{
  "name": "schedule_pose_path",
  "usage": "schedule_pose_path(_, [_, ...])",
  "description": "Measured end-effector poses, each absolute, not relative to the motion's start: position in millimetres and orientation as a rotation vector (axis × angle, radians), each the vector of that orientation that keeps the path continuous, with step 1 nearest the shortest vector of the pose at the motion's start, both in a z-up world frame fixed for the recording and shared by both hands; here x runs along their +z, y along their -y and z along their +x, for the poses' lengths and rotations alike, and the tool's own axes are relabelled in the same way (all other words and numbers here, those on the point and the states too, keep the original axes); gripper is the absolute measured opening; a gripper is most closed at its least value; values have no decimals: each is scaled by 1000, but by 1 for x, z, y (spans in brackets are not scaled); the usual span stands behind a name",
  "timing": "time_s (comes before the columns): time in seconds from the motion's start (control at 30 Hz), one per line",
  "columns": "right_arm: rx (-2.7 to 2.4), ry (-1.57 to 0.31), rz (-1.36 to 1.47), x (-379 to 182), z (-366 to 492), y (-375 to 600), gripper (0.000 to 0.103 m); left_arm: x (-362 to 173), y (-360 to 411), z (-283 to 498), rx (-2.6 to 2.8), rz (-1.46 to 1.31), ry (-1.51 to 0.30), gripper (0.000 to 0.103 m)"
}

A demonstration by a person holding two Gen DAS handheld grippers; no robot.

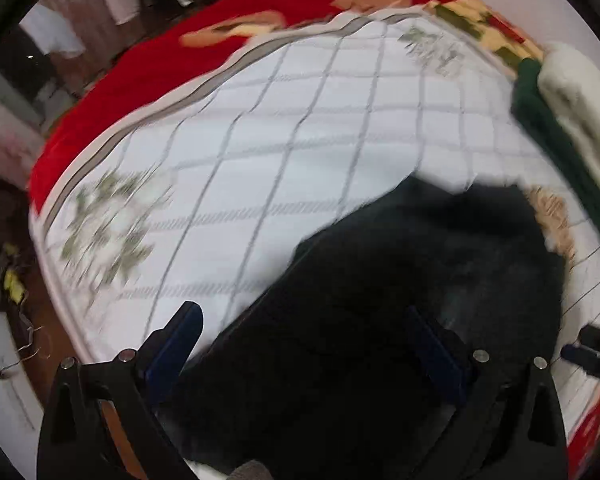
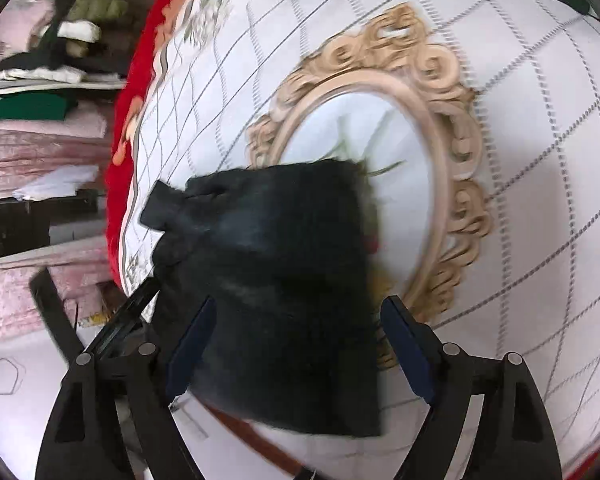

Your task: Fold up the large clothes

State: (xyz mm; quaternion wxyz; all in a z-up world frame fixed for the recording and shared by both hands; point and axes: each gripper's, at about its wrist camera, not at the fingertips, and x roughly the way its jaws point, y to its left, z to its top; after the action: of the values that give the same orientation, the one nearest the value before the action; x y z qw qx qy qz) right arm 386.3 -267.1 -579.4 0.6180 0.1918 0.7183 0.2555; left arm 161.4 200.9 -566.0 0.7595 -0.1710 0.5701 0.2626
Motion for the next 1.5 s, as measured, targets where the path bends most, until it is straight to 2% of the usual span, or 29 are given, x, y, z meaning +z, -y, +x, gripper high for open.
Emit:
schedule_pose_path(0.1, [719,-1707,597,-629,383,275,86,-598,-197,150,577,-375,-1294,103])
schedule_pose_path(0.23, [921,-1713,697,-667,385,251,87,-605,-192,160,559,-297,-1271,103])
schedule_pose_path(0.33, [992,-1730,723,-667,390,230,88,-608,-203,163,566,-341,-1261,103])
schedule_pose_path(0.47, [1231,-1639,1058,-649,399,246,87,-610,-214,161,551,-394,-1247,103])
schedule_pose_path(0.53, [1203,-1641,1019,-652,402,247,87,-611,-214,161,539,-397,-1246,103])
schedule_pose_path(0.63, [1025,-1789,734,-678,397,227,86,-609,-213,161,532,-395,-1253,103])
schedule_pose_path(0.67, [1020,-1778,710,-677,398,225,86,-606,-215,161,541,-404,-1253,103])
schedule_pose_path(0.73, [996,-1768,742,-671,401,227,68,-591,-219,144,587,-453,-1236,103])
schedule_pose_path(0.8, [987,-1734,899,-667,395,238,61,-565,-223,116,684,-461,-1176,103])
schedule_pose_path(0.9, [1025,-1698,955,-662,380,249,60,-544,-231,62,790,-578,-1098,103])
schedule_pose_path(1.07, [893,-1728,1037,-697,378,262,73,-582,-242,26,727,-997,-1054,103])
schedule_pose_path(1.13, [877,-1729,1028,-695,380,258,83,-596,-240,29,655,-1116,-997,103])
schedule_pose_path(1.23, [836,-1716,1020,-687,383,262,94,-603,-233,44,625,-1113,-940,101])
schedule_pose_path(1.3, [819,-1722,994,-690,380,248,95,-602,-233,54,643,-1077,-920,101])
schedule_pose_path(1.37, [814,-1719,959,-686,377,242,92,-592,-235,58,654,-1037,-867,90])
schedule_pose_path(1.43, [802,-1700,904,-682,373,237,72,-583,-237,63,664,-994,-848,37])
schedule_pose_path(1.47, [806,-1686,938,-679,371,238,68,-580,-238,65,650,-984,-851,34])
schedule_pose_path(1.5, [811,-1680,981,-676,371,240,60,-575,-239,65,640,-976,-842,32])
